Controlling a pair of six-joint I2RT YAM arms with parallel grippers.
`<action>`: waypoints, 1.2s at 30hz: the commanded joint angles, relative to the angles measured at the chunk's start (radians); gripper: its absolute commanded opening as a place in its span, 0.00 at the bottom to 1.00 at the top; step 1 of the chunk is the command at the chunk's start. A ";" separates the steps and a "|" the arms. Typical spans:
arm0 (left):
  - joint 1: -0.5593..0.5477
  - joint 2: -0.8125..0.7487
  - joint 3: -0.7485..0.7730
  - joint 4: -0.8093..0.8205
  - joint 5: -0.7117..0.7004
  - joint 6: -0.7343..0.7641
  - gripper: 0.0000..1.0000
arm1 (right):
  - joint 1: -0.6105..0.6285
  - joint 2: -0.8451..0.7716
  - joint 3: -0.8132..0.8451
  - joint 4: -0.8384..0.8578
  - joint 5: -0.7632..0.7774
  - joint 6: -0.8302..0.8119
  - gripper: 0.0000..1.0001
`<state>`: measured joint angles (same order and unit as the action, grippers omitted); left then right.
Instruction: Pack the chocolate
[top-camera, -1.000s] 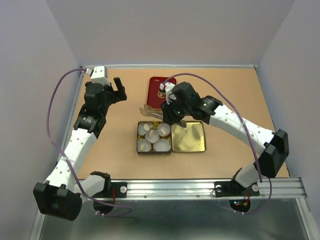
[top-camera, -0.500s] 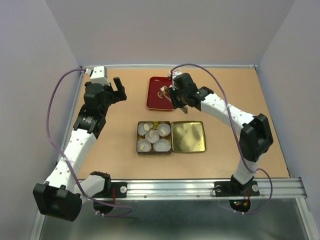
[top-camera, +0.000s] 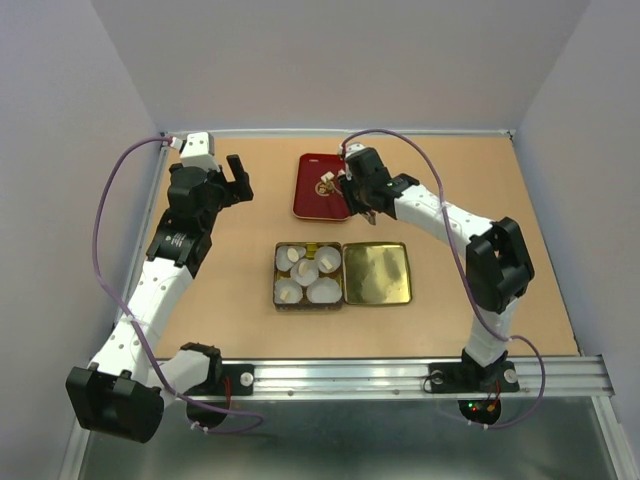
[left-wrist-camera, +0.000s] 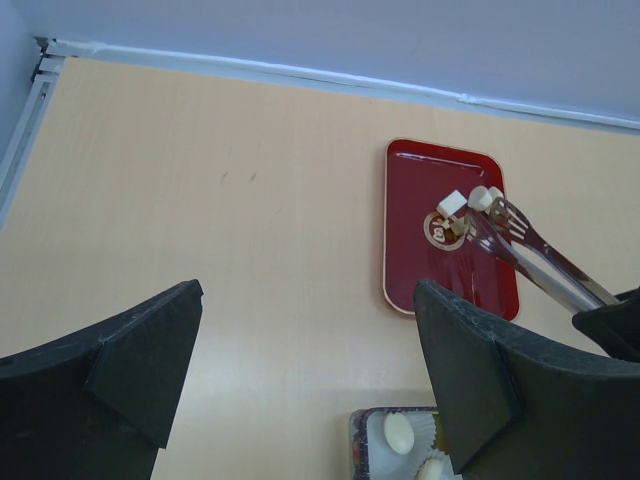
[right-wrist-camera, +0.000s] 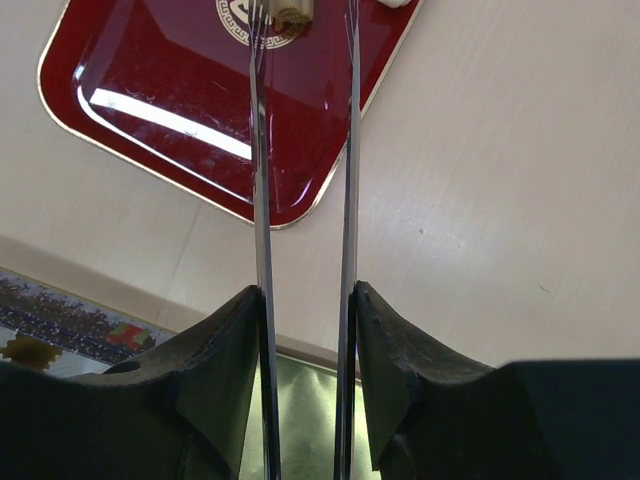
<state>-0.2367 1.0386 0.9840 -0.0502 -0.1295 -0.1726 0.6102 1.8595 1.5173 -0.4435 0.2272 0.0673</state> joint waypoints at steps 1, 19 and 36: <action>-0.007 -0.014 0.044 0.030 -0.005 0.013 0.99 | -0.007 0.010 0.047 0.063 -0.025 -0.011 0.47; -0.009 -0.014 0.044 0.030 -0.004 0.015 0.99 | -0.013 0.075 0.058 0.075 -0.058 -0.020 0.47; -0.009 -0.025 0.045 0.030 -0.001 0.012 0.99 | -0.013 -0.040 0.009 0.075 -0.083 -0.026 0.31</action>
<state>-0.2409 1.0386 0.9840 -0.0502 -0.1295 -0.1726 0.6022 1.9369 1.5173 -0.4187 0.1635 0.0494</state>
